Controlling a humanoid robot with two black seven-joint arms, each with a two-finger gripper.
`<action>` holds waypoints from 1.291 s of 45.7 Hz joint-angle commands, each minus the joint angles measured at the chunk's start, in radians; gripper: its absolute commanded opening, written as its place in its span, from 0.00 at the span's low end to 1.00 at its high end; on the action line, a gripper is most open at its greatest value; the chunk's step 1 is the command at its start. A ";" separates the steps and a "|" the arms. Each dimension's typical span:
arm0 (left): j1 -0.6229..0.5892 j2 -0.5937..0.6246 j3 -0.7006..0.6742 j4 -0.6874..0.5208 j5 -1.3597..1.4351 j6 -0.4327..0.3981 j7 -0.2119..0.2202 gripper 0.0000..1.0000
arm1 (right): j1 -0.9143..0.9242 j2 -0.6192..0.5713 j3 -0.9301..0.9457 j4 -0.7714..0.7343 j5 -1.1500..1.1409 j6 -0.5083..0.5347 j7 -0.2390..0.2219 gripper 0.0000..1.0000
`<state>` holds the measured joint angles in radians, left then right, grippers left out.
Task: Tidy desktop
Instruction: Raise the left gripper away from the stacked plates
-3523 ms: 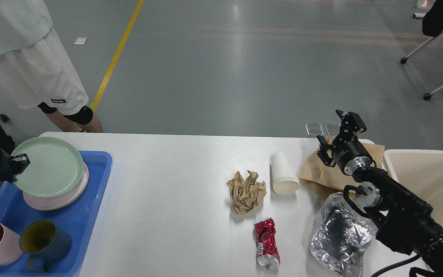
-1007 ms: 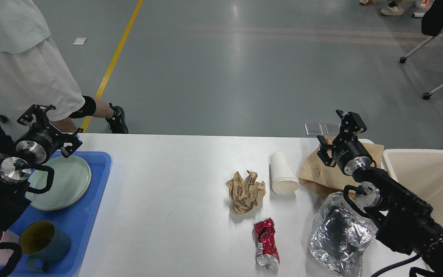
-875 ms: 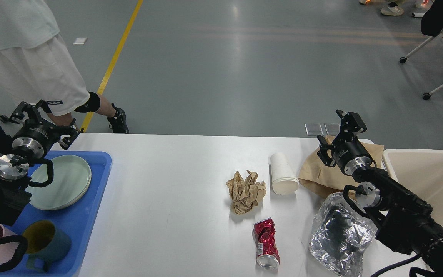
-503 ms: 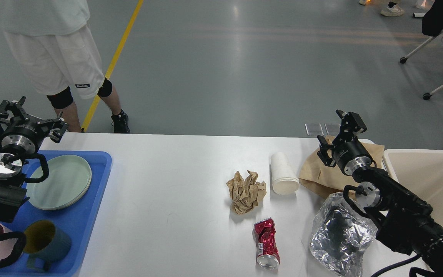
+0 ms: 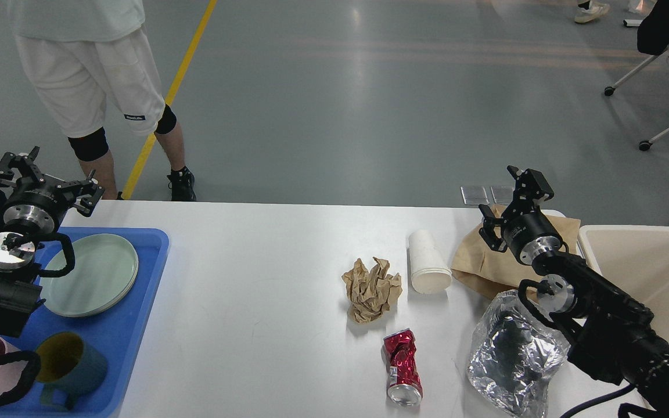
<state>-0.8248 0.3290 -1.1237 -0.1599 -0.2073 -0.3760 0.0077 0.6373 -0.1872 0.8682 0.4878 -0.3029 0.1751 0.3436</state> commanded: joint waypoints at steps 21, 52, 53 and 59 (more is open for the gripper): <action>-0.070 -0.021 0.111 -0.012 0.014 -0.053 -0.071 0.96 | -0.001 0.000 0.000 0.000 0.001 0.001 0.000 1.00; 0.070 -0.153 0.229 -0.010 0.022 -0.278 -0.525 0.96 | -0.001 0.000 0.000 0.000 0.001 0.000 0.000 1.00; 0.070 -0.154 0.229 -0.010 0.025 -0.273 -0.523 0.96 | -0.001 0.000 0.000 0.000 0.001 0.000 0.000 1.00; 0.070 -0.162 0.229 -0.004 0.026 -0.213 -0.517 0.96 | -0.001 0.000 0.000 0.000 -0.001 0.001 0.000 1.00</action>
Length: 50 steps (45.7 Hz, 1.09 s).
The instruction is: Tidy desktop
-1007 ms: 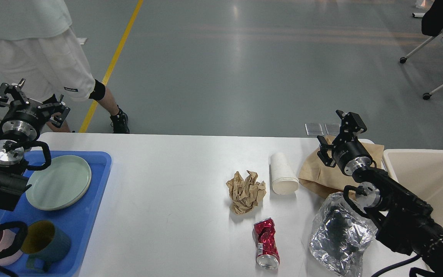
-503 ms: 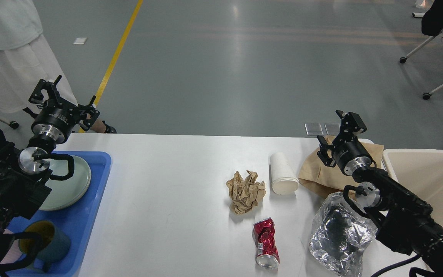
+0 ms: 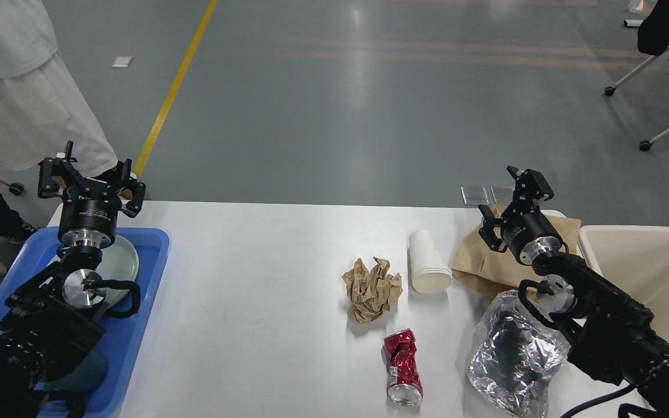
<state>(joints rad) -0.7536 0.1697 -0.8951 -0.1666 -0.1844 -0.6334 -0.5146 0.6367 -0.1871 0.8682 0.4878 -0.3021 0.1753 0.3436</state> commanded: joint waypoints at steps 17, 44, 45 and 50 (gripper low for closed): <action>0.007 -0.001 0.041 0.001 0.005 0.026 0.025 0.96 | 0.000 0.000 0.000 0.000 0.000 0.000 0.000 1.00; 0.019 -0.009 0.027 -0.001 -0.003 -0.017 0.015 0.96 | 0.000 0.000 0.000 0.000 0.000 0.000 0.000 1.00; 0.019 -0.009 0.025 0.001 -0.003 -0.017 0.015 0.96 | 0.000 0.000 0.000 0.000 0.000 0.000 0.000 1.00; 0.019 -0.009 0.025 -0.001 -0.003 -0.017 0.015 0.96 | 0.000 0.000 0.000 0.000 -0.002 0.000 0.000 1.00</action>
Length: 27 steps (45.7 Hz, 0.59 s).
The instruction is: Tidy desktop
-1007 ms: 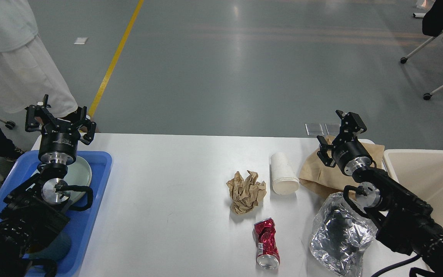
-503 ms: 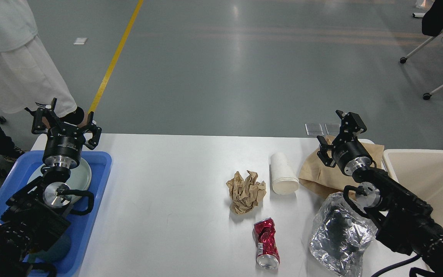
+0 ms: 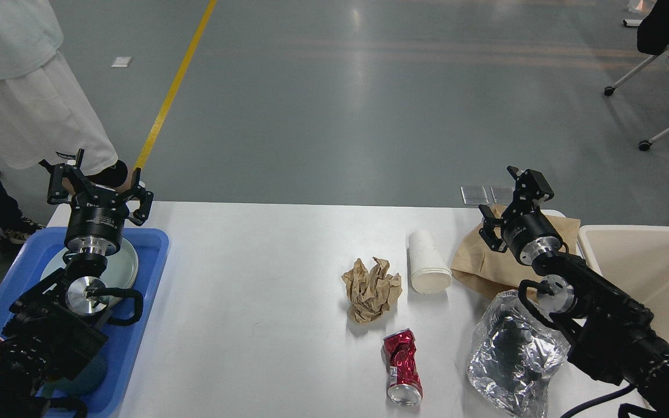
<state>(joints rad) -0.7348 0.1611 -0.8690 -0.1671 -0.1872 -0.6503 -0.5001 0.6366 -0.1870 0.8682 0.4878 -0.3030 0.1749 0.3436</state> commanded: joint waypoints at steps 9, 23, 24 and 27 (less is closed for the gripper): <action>0.000 0.000 -0.001 0.001 0.000 0.000 0.000 0.96 | 0.000 0.000 0.000 0.000 -0.001 0.000 0.000 1.00; 0.000 0.000 0.001 0.000 0.000 0.000 -0.001 0.96 | 0.000 0.000 0.000 0.000 -0.001 0.000 0.000 1.00; 0.000 0.003 -0.001 0.001 0.000 0.000 -0.001 0.96 | 0.000 0.000 0.000 0.000 -0.001 0.000 0.000 1.00; 0.000 0.000 0.001 0.000 0.000 0.000 0.000 0.96 | 0.000 0.000 0.000 0.000 -0.001 0.000 0.000 1.00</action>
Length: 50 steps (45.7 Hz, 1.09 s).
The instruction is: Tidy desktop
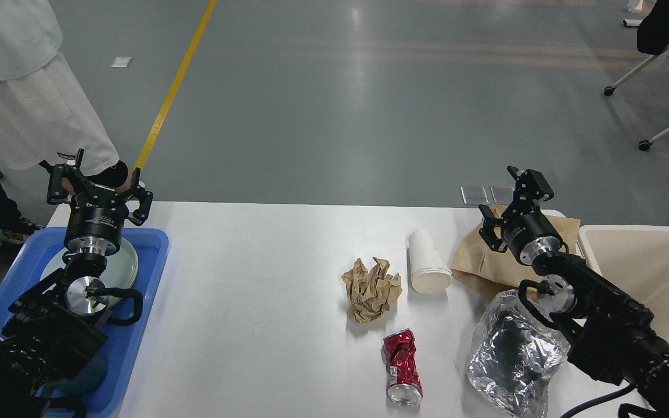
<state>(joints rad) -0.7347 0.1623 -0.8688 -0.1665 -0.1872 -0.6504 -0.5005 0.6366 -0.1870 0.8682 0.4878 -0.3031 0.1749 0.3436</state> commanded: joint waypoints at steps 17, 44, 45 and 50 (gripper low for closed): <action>0.000 -0.001 -0.001 -0.001 0.000 0.000 0.000 0.96 | 0.000 0.000 0.000 0.000 -0.001 0.000 0.000 1.00; 0.000 -0.001 0.001 0.001 0.000 0.000 0.000 0.96 | 0.078 0.000 0.005 0.003 0.005 -0.003 -0.009 1.00; 0.000 -0.001 0.001 -0.001 0.000 0.000 0.000 0.96 | 0.081 0.000 0.005 0.003 0.007 -0.003 -0.009 1.00; 0.000 -0.001 -0.001 -0.001 0.000 0.000 0.000 0.96 | 0.100 0.000 0.005 0.003 0.007 -0.002 -0.009 1.00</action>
<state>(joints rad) -0.7348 0.1610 -0.8693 -0.1667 -0.1872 -0.6504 -0.4999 0.7178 -0.1879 0.8726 0.4908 -0.2964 0.1715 0.3344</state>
